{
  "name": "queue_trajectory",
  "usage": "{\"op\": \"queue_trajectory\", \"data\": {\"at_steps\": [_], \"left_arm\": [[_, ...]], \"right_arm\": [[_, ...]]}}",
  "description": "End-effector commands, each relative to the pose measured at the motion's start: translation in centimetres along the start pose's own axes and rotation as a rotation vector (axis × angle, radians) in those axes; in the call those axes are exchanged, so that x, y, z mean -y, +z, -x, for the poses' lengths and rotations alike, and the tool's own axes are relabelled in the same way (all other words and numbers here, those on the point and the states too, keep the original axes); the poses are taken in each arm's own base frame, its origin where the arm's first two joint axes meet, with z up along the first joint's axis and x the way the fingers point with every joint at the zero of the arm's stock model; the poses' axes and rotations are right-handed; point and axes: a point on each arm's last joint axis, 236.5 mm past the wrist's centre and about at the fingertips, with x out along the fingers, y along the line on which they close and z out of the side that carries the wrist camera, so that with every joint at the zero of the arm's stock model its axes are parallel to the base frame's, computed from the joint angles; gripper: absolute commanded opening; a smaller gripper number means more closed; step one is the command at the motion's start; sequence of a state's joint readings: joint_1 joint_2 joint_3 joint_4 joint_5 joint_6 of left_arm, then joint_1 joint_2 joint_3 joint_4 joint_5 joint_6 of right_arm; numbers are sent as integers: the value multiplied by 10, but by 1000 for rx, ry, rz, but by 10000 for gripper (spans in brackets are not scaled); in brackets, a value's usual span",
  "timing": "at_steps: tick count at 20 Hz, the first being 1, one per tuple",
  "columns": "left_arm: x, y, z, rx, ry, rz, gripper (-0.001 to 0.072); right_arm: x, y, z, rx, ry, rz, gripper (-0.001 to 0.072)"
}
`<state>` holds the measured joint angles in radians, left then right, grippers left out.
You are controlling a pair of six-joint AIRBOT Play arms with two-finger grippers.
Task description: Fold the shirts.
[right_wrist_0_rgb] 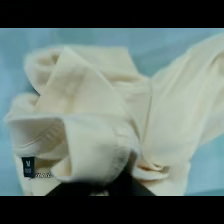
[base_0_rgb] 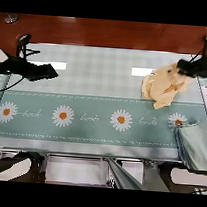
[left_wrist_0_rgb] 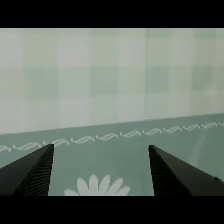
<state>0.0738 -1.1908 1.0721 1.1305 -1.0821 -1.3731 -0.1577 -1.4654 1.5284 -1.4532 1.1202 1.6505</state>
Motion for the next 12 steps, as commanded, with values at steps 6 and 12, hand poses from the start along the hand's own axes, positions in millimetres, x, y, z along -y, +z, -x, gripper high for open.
{"op": "queue_trajectory", "data": {"at_steps": [6, 12], "left_arm": [[31, -106, 49, 64, -37, -32, 701], [37, -108, 57, 123, -53, 6, 701]], "right_arm": [[-119, 96, 336, 812, 237, 251, 32], [-182, 63, 488, 1127, 456, 390, 32]]}}
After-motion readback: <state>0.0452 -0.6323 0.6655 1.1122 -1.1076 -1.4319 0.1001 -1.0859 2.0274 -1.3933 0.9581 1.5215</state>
